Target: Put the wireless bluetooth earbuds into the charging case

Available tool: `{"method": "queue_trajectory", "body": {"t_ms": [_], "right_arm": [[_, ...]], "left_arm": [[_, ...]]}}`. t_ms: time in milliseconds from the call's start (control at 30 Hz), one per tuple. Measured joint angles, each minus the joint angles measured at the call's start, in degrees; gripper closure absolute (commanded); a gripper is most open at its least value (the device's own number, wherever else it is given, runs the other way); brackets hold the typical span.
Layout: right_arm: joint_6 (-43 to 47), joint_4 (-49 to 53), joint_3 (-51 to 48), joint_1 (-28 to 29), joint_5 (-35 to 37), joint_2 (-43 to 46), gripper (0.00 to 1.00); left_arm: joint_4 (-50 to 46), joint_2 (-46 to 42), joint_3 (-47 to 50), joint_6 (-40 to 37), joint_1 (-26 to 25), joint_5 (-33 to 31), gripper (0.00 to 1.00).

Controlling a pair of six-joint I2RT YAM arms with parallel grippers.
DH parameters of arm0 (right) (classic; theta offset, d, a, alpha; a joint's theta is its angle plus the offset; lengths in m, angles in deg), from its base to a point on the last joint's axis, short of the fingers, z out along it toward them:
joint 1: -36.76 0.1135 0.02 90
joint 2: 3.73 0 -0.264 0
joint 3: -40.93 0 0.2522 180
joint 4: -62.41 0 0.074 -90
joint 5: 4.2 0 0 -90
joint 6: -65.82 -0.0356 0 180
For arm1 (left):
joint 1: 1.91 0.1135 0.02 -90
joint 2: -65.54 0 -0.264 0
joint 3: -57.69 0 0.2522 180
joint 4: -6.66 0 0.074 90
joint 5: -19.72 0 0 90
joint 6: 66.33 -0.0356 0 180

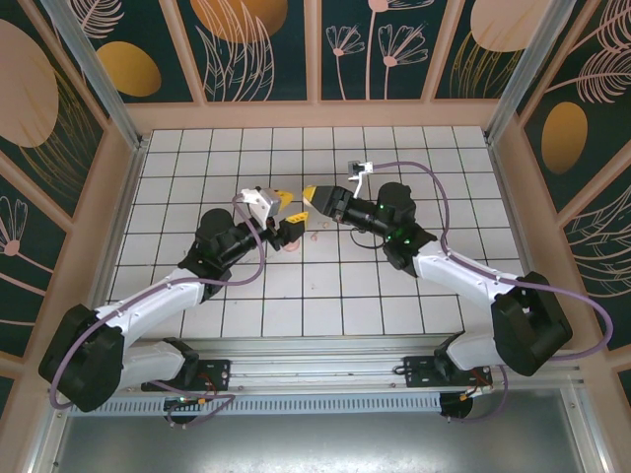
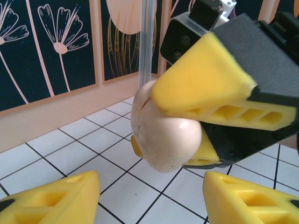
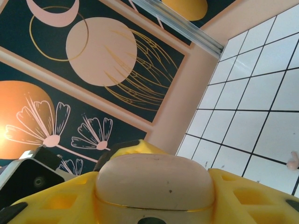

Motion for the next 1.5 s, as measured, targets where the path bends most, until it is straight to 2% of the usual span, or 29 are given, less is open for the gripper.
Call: {"method": "queue_trajectory", "body": {"t_ms": [467, 733, 933, 1200, 1333, 1500], "right_arm": [[-0.8, -0.9, 0.0, 1.6, 0.0, -0.5, 0.54], [-1.4, -1.1, 0.0, 2.0, 0.3, -1.0, 0.54], [-1.4, -1.2, 0.0, 2.0, 0.9, -1.0, 0.53], [1.6, -0.2, -0.1, 2.1, 1.5, -0.1, 0.3], [7.8, 4.0, -0.6, 1.9, 2.5, 4.1, 0.24], [19.3, 9.4, -0.8, -0.3, 2.1, 11.4, 0.23]], "left_arm": [[1.9, 0.5, -0.9, 0.5, -0.9, -1.3, 0.44], [2.6, 0.5, -1.0, 1.4, -1.1, -1.5, 0.61], [2.6, 0.5, -1.0, 1.3, -1.3, -1.4, 0.71], [1.2, 0.5, -1.7, 0.9, -1.3, -0.4, 0.75], [1.2, 0.5, -2.1, 0.9, -1.3, 1.5, 0.76], [0.9, 0.5, -3.6, 0.8, -1.4, 5.4, 0.78]]}}
